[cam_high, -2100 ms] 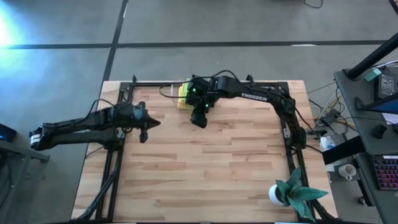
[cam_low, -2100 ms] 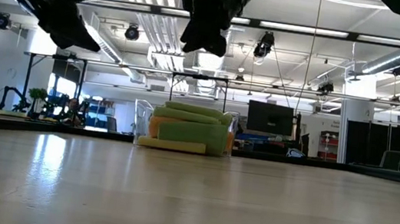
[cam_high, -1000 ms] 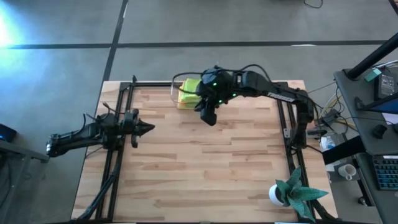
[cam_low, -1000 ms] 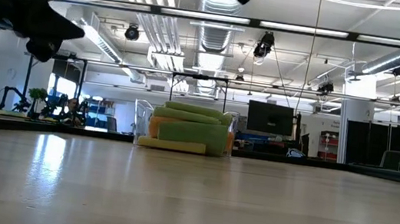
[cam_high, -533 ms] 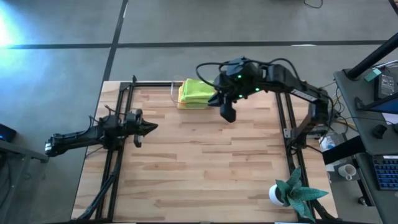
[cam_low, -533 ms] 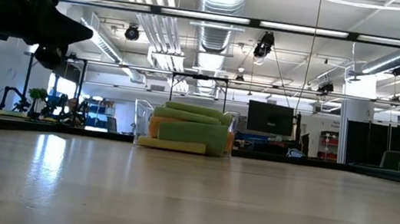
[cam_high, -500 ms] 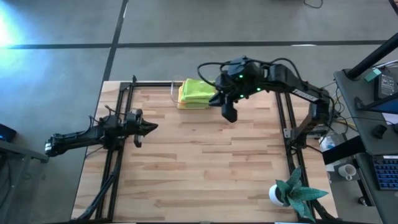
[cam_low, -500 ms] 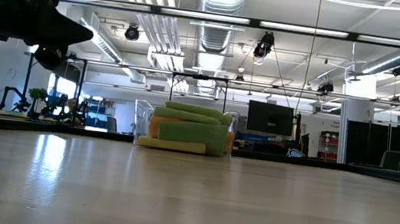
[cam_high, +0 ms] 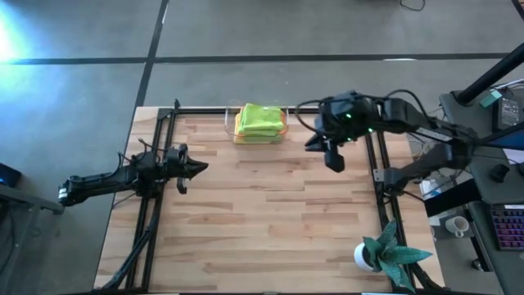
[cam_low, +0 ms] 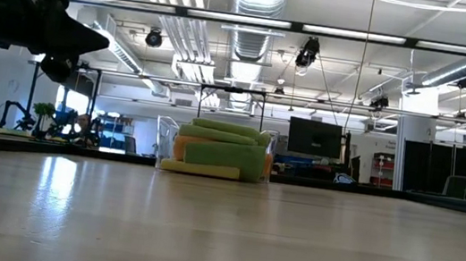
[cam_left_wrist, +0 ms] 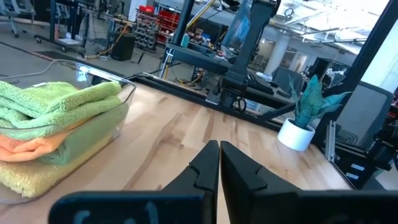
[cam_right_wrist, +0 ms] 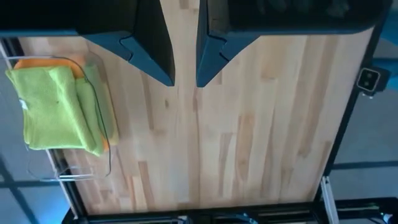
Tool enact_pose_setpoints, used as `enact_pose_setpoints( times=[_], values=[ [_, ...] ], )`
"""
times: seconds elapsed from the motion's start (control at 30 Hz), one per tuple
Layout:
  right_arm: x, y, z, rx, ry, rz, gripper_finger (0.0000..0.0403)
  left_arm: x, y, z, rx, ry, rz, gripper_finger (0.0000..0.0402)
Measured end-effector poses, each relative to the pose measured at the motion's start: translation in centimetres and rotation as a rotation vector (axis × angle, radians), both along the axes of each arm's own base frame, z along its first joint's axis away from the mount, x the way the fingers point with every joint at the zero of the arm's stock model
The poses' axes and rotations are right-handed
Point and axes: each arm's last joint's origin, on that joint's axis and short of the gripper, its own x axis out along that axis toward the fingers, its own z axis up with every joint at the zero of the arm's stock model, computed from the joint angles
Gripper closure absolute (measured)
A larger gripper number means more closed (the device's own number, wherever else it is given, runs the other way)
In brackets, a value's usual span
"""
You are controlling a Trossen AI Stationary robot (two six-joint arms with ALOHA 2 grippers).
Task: Fold microfiber towels
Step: Return to Home Position
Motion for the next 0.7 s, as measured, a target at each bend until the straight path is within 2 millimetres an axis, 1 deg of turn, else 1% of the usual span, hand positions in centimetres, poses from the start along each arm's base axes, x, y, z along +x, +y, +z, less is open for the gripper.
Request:
enact_pose_setpoints(
  times=[0.23,0.33,0.57,0.7],
  values=[
    [-3.6,0.6,-3.9,-0.031,-0.112,0.013,0.034,0.0,0.0,-0.1,-0.001,0.005,0.0,0.0401],
    [-5.1,0.8,-5.9,-0.033,-0.15,0.012,0.0339,0.0,0.0,-0.1,-0.001,0.006,0.0,0.0401],
    [-8.3,1.4,-11.8,0.026,-0.199,-0.006,0.0339,0.0,0.0,-0.1,-0.001,0.007,0.0,0.0401],
    [-9.7,1.6,-15.0,0.077,-0.244,-0.037,0.0339,0.0,0.0,-0.1,-0.001,0.008,0.0,0.0401]
  ],
)
